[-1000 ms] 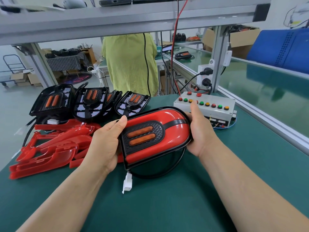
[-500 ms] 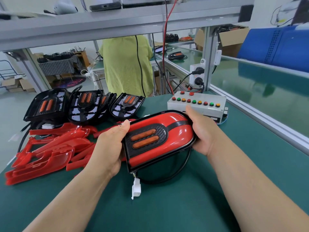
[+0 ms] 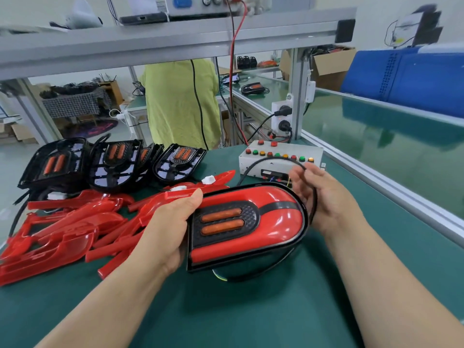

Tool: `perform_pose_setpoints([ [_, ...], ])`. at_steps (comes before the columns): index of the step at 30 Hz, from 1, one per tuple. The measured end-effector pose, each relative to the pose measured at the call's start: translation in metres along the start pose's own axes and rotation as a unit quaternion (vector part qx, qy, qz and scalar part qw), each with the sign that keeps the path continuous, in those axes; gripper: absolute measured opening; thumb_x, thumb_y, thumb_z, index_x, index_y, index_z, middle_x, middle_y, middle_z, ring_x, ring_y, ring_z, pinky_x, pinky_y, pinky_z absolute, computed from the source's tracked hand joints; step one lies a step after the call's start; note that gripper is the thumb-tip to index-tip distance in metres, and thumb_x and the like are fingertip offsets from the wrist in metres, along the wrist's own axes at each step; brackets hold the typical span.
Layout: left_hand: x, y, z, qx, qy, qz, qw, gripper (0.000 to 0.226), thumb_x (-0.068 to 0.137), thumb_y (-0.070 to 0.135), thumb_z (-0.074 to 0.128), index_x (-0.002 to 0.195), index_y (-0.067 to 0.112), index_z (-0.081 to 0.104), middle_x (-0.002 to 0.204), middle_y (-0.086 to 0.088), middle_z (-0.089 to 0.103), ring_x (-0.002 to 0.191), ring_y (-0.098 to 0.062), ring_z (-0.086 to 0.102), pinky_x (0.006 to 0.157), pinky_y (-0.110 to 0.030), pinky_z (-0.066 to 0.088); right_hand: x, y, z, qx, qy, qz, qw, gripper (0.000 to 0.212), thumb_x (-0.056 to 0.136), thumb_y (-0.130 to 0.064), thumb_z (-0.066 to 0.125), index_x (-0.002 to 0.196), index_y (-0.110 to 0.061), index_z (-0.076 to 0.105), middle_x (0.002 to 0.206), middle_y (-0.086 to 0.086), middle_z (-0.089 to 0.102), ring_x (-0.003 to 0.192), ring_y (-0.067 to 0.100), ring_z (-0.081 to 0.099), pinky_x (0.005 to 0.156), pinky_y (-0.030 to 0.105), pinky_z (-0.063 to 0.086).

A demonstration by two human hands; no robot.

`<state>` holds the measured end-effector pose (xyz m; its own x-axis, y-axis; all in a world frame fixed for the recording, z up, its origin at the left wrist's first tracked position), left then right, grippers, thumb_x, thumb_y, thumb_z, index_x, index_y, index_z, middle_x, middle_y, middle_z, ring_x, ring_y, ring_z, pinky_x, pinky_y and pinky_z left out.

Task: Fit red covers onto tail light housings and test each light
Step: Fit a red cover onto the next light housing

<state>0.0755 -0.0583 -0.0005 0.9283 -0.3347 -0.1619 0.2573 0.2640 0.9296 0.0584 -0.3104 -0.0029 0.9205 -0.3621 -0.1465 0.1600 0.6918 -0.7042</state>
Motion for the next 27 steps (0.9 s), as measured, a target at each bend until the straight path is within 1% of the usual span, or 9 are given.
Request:
perform_pose_setpoints([
  [2, 0.004, 0.003, -0.005, -0.015, 0.000, 0.008, 1.000, 0.042, 0.101, 0.035, 0.045, 0.103, 0.008, 0.077, 0.112, -0.025, 0.070, 0.099, -0.042, 0.070, 0.071, -0.051, 0.059, 0.004, -0.005, -0.005, 0.061, 0.017, -0.037, 0.997, 0.020, 0.102, -0.003, 0.045, 0.104, -0.018, 0.059, 0.083, 0.001, 0.077, 0.075, 0.008, 0.074, 0.059, 0.018, 0.058],
  [5, 0.007, 0.006, -0.013, -0.027, 0.015, 0.019, 0.999, 0.048, 0.104, 0.035, 0.038, 0.094, 0.013, 0.080, 0.109, -0.021, 0.072, 0.097, -0.035, 0.072, 0.068, -0.046, 0.060, 0.007, -0.007, -0.007, 0.104, 0.019, -0.079, 0.991, 0.023, 0.104, -0.007, 0.044, 0.111, -0.024, 0.057, 0.091, -0.006, 0.078, 0.087, 0.007, 0.073, 0.071, 0.020, 0.058],
  [10, 0.008, 0.006, -0.018, -0.026, 0.044, 0.013, 0.999, 0.044, 0.103, 0.034, 0.043, 0.093, 0.014, 0.080, 0.108, -0.021, 0.072, 0.095, -0.037, 0.072, 0.066, -0.047, 0.060, 0.007, -0.006, -0.004, 0.093, 0.008, -0.093, 0.991, 0.026, 0.103, -0.009, 0.047, 0.119, -0.025, 0.060, 0.106, -0.010, 0.076, 0.105, 0.006, 0.070, 0.092, 0.025, 0.053],
  [13, 0.008, 0.007, -0.017, -0.023, 0.044, 0.015, 0.999, 0.043, 0.102, 0.033, 0.044, 0.090, 0.015, 0.081, 0.105, -0.021, 0.073, 0.091, -0.036, 0.073, 0.063, -0.046, 0.060, 0.007, -0.010, -0.007, 0.101, 0.025, -0.102, 0.989, 0.028, 0.103, -0.010, 0.046, 0.120, -0.028, 0.060, 0.113, -0.014, 0.073, 0.114, 0.005, 0.065, 0.103, 0.030, 0.047],
  [17, 0.006, 0.007, -0.018, 0.000, 0.054, 0.008, 0.998, 0.044, 0.100, 0.034, 0.049, 0.079, 0.014, 0.081, 0.091, -0.019, 0.076, 0.073, -0.032, 0.075, 0.052, -0.040, 0.059, 0.006, -0.017, -0.011, 0.116, 0.024, -0.117, 0.986, 0.029, 0.103, -0.010, 0.047, 0.115, -0.033, 0.060, 0.111, -0.021, 0.072, 0.117, 0.002, 0.063, 0.110, 0.034, 0.040],
  [19, 0.006, 0.004, -0.017, 0.014, 0.062, 0.001, 0.998, 0.041, 0.099, 0.033, 0.051, 0.083, 0.010, 0.081, 0.094, -0.021, 0.075, 0.077, -0.035, 0.074, 0.055, -0.043, 0.059, 0.006, -0.018, -0.011, 0.115, 0.005, -0.121, 0.986, 0.031, 0.102, -0.009, 0.048, 0.117, -0.033, 0.061, 0.114, -0.022, 0.071, 0.118, 0.003, 0.062, 0.109, 0.033, 0.041],
  [22, 0.005, -0.003, -0.013, 0.026, 0.075, -0.008, 0.997, 0.037, 0.098, 0.033, 0.053, 0.105, 0.003, 0.074, 0.108, -0.023, 0.072, 0.095, -0.042, 0.071, 0.076, -0.057, 0.058, 0.004, -0.023, -0.011, 0.150, -0.036, -0.128, 0.980, 0.033, 0.100, -0.004, 0.048, 0.118, -0.029, 0.062, 0.114, -0.017, 0.072, 0.120, 0.008, 0.062, 0.102, 0.037, 0.050],
  [24, 0.005, -0.006, -0.012, 0.037, 0.087, 0.002, 0.996, 0.037, 0.098, 0.033, 0.055, 0.113, 0.002, 0.070, 0.110, -0.021, 0.072, 0.100, -0.041, 0.069, 0.088, -0.061, 0.054, 0.002, -0.029, -0.010, 0.207, -0.076, -0.122, 0.968, 0.035, 0.094, 0.002, 0.049, 0.116, -0.021, 0.064, 0.112, -0.009, 0.073, 0.117, 0.016, 0.065, 0.089, 0.036, 0.058],
  [27, 0.006, -0.009, -0.010, 0.077, 0.108, 0.030, 0.991, 0.038, 0.099, 0.032, 0.056, 0.114, -0.001, 0.067, 0.107, -0.018, 0.074, 0.101, -0.039, 0.069, 0.088, -0.057, 0.056, -0.003, -0.033, -0.006, 0.250, -0.138, -0.095, 0.954, 0.036, 0.086, 0.002, 0.047, 0.103, -0.013, 0.075, 0.112, 0.000, 0.074, 0.105, 0.020, 0.071, 0.071, 0.025, 0.061],
])
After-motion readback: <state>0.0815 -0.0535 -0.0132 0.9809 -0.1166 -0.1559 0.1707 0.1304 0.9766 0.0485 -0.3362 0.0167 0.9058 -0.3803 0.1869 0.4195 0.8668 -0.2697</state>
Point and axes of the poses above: each hand's wrist, its own x-axis towards the middle knuckle, its own z-axis out of the palm, y = z × x, the point moved 3 cm from there along x, towards the middle knuckle
